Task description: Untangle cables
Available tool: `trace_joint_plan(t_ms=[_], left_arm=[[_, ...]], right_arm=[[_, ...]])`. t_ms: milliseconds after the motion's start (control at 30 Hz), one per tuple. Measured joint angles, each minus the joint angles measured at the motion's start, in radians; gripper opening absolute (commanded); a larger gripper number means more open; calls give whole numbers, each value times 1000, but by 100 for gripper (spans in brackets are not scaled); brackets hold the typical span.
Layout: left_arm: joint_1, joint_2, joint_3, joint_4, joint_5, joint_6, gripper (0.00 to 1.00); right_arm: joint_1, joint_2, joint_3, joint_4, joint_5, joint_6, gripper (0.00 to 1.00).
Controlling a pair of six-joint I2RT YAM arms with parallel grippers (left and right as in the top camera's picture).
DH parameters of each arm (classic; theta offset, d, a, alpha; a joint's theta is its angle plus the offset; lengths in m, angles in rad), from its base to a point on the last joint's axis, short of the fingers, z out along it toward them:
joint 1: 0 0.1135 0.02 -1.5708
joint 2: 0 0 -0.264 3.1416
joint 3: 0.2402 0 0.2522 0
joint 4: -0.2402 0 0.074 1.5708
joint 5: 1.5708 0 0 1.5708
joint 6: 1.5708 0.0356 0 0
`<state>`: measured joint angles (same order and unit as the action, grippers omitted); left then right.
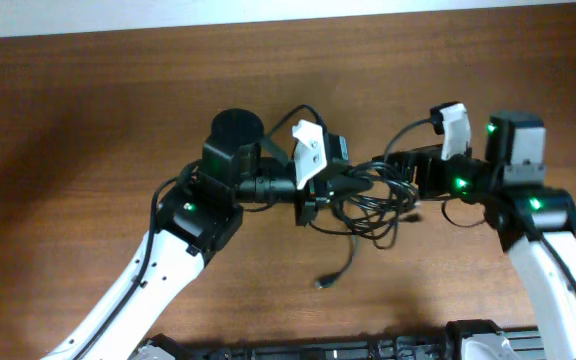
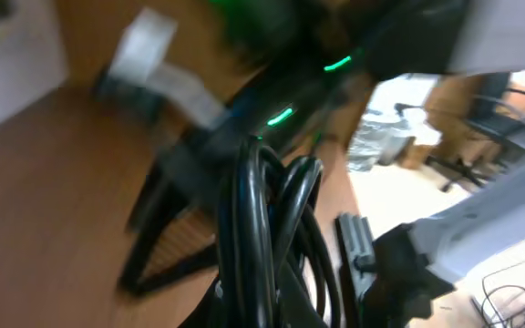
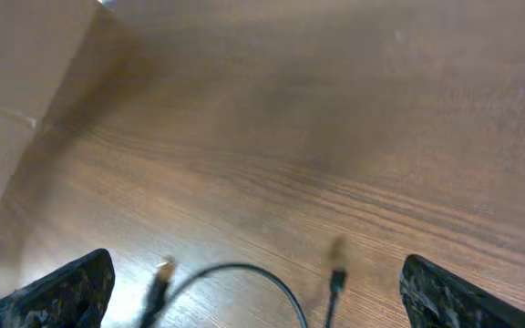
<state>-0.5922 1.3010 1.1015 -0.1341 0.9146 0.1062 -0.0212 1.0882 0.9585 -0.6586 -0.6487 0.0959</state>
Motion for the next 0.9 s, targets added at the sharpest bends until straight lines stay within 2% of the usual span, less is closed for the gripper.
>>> trace_joint_plan(t_ms=[300,500,600,733,900], left_arm=[[8,-4,0,-196,-247,-22,0],[8,-4,0,-227,-349,-22,0],[9,-4,0,-230,-320,-21,0],[10,-4,0,-236,-182,-3,0],[10,-4,0,-232,-94,6,0]], right_arm=[[-6,-235,0,-72,51,-6,98],[-6,-278,0,-98,11,-26,98],[-6,-278,0,-102,-73,-121,98],[-6,-278,0,-145,-203,-236,100],[-6,-278,0,-150,-238,-285,86]])
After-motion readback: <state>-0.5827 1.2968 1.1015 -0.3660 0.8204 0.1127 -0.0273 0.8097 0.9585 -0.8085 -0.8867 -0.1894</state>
